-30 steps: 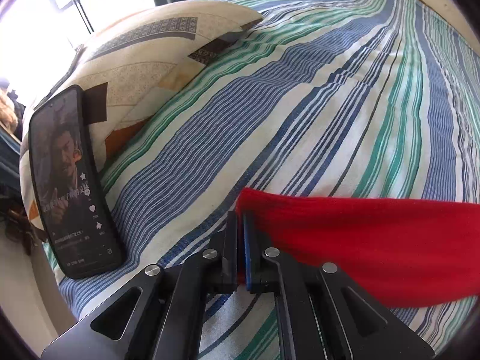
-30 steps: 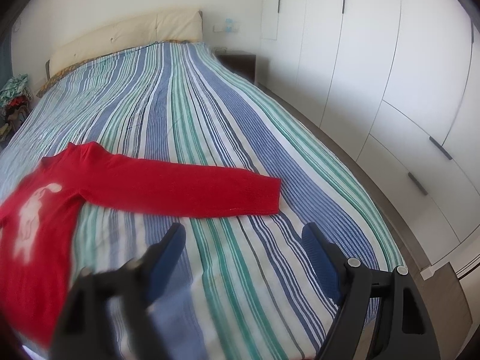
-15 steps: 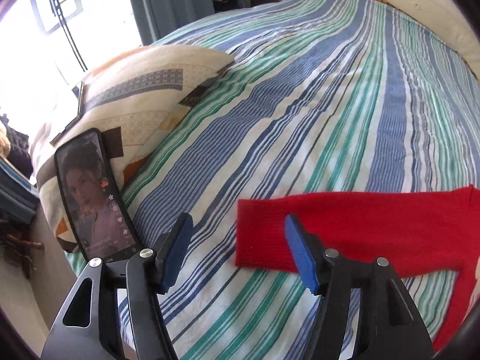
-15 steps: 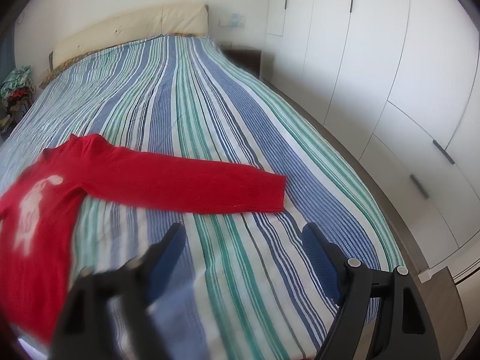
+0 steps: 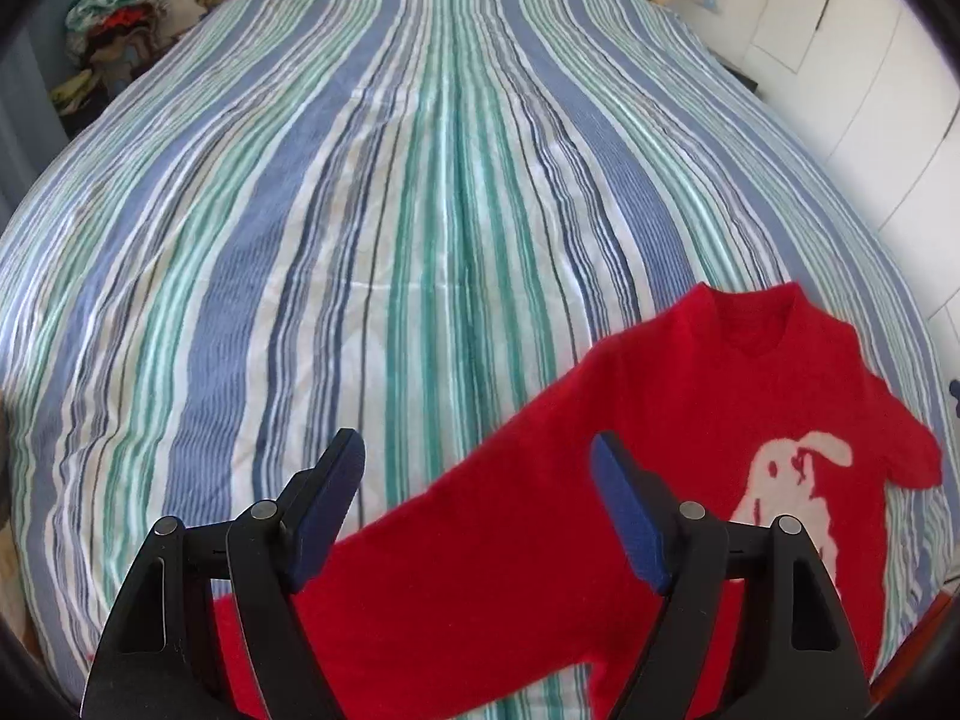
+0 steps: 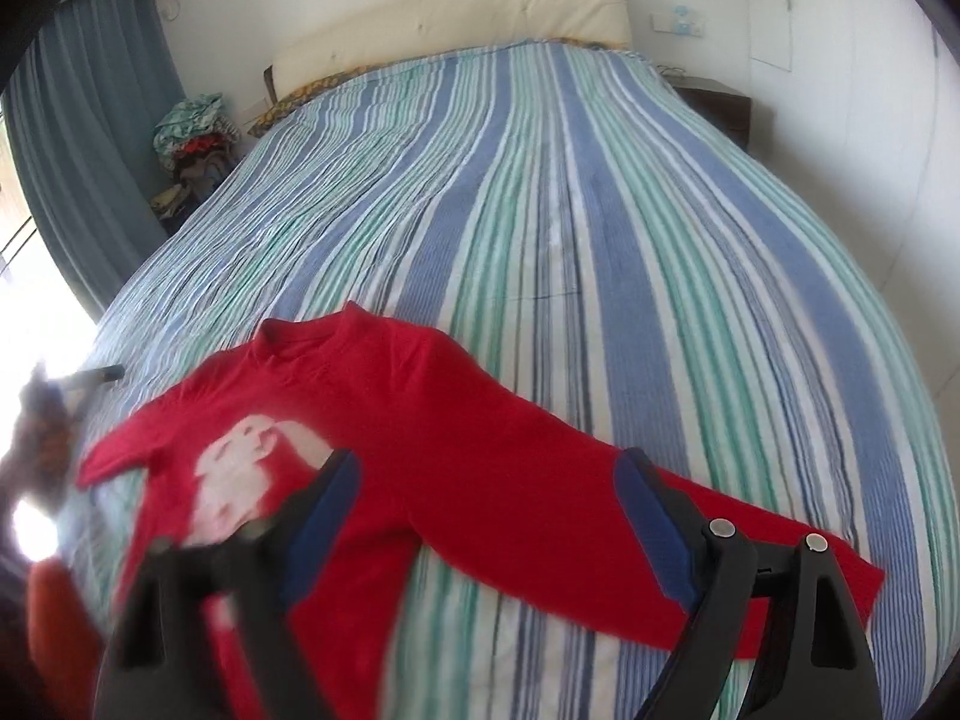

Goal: Fold small clothes
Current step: 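Grasp the sweater body with both grippers and spread it flat on the bed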

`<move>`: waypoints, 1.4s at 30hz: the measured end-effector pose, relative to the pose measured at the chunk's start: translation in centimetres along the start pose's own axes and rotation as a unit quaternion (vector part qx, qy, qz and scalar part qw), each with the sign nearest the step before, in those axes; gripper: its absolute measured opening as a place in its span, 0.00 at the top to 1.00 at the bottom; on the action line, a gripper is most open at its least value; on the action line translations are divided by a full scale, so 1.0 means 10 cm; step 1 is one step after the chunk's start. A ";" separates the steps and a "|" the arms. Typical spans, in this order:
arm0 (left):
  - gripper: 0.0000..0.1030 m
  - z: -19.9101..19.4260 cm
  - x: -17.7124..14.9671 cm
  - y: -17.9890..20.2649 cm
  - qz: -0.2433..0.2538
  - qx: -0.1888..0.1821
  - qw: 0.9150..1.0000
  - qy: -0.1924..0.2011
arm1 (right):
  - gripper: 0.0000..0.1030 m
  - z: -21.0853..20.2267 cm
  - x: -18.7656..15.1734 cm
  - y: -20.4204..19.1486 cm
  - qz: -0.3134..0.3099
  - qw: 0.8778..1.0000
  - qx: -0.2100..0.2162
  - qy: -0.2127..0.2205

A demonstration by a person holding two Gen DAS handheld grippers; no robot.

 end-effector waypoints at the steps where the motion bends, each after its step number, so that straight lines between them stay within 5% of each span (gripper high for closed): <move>1: 0.23 0.14 0.03 0.07 0.009 -0.007 1.000 -0.008 | 0.17 0.24 0.06 -0.09 -0.010 1.000 0.010 -0.016; 10: 0.23 0.78 0.11 0.32 0.057 -0.065 0.994 -0.062 | 0.17 1.80 0.46 -0.41 -0.090 0.988 0.070 -0.101; 12: 0.29 0.89 0.09 0.44 0.080 -0.078 0.991 -0.077 | 0.17 2.04 0.48 -0.42 -0.092 0.986 0.081 -0.116; 13: 0.45 0.91 0.06 0.50 0.095 -0.083 0.989 -0.083 | 0.17 2.15 0.48 -0.41 -0.091 0.984 0.084 -0.124; 14: 0.76 0.91 0.03 0.56 0.109 -0.091 0.986 -0.088 | 0.18 2.26 0.45 -0.42 -0.089 0.982 0.089 -0.138; 15: 0.95 0.90 0.00 0.63 0.122 -0.099 0.983 -0.091 | 0.29 2.36 0.41 -0.42 -0.089 0.979 0.095 -0.158; 18: 0.98 0.77 -0.03 0.86 0.186 -0.033 0.981 -0.042 | 0.95 2.47 0.26 -0.55 -0.140 0.968 0.096 -0.183; 22: 1.00 0.60 0.04 0.94 0.188 0.028 0.981 0.028 | 0.96 2.25 0.37 -0.69 -0.174 0.975 0.062 -0.123; 25: 1.00 0.77 0.00 0.86 0.178 0.062 0.982 0.020 | 0.96 2.18 0.51 -0.73 -0.176 0.981 0.035 -0.076; 30: 0.97 0.81 -0.20 0.84 0.191 0.093 0.977 0.027 | 0.96 2.51 0.21 -0.79 -0.200 0.974 -0.013 -0.109; 32: 0.84 0.70 -0.20 0.86 0.185 0.094 0.978 0.028 | 0.94 2.50 0.18 -0.74 -0.186 0.977 -0.020 -0.103; 33: 0.76 0.63 -0.17 0.84 0.178 0.093 0.979 0.029 | 0.85 2.45 0.19 -0.69 -0.172 0.980 -0.020 -0.098; 34: 0.59 0.55 -0.11 0.79 0.173 0.098 0.979 0.038 | 0.63 2.38 0.22 -0.64 -0.161 0.982 -0.025 -0.094; 36: 0.51 0.23 -0.08 0.73 0.167 0.105 0.978 0.072 | 0.42 2.16 0.31 -0.57 -0.149 0.986 -0.030 -0.073; 39: 0.49 -0.29 -0.22 0.71 0.160 0.088 0.979 0.091 | 0.42 1.68 0.37 -0.56 -0.146 0.988 -0.015 -0.045; 42: 0.44 -0.76 -0.65 0.85 0.170 0.050 0.981 0.079 | 0.42 1.13 0.17 -0.78 -0.177 0.981 0.040 -0.062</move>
Point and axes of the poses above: each gripper's, at about its wrist camera, not at the fingertips, and z roughly the way its jaws point, y to its right, x to its top, the point moved 1 cm from there along z, roughly the way its jaws point, and after that the axes turned 13 degrees about y, right-handed, at the moved point
